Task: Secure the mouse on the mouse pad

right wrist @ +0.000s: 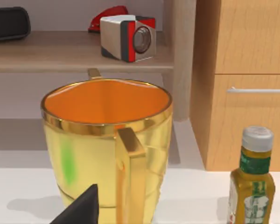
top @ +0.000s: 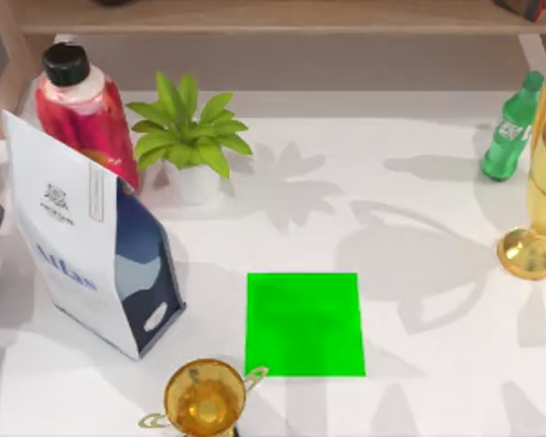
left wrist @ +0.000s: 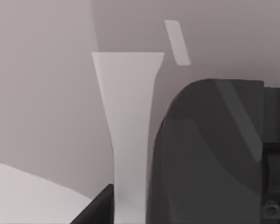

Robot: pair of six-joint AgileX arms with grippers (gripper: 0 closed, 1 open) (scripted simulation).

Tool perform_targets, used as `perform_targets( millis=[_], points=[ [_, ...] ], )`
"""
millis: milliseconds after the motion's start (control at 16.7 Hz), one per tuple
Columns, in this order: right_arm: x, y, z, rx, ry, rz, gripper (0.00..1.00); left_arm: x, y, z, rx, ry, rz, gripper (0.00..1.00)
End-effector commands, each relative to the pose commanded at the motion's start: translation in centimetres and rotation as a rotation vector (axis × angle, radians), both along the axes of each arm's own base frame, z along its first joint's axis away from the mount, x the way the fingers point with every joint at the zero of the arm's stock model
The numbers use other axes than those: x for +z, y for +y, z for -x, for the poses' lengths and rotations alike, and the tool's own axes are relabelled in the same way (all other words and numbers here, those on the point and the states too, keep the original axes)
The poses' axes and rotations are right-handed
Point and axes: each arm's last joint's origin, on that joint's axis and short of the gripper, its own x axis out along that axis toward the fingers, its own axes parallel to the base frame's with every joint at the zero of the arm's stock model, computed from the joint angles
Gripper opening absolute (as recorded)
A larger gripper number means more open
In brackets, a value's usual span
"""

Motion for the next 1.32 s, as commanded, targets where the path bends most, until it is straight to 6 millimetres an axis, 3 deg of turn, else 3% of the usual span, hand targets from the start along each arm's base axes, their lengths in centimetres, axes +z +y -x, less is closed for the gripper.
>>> perform_targets(
  millis=[480, 960, 1020, 1320],
  points=[
    [0.0, 0.0, 0.0, 0.0, 0.0, 0.0, 1.0, 0.0, 0.0, 0.0, 0.0, 0.0, 0.0, 0.02],
    [0.0, 0.0, 0.0, 0.0, 0.0, 0.0, 1.0, 0.0, 0.0, 0.0, 0.0, 0.0, 0.0, 0.0],
    [0.0, 0.0, 0.0, 0.0, 0.0, 0.0, 1.0, 2.1, -0.6, 0.4, 0.023, 0.004, 0.001, 0.0],
    [0.0, 0.0, 0.0, 0.0, 0.0, 0.0, 1.0, 4.6, -0.4, -0.1, 0.025, -0.018, -0.008, 0.0]
  ],
)
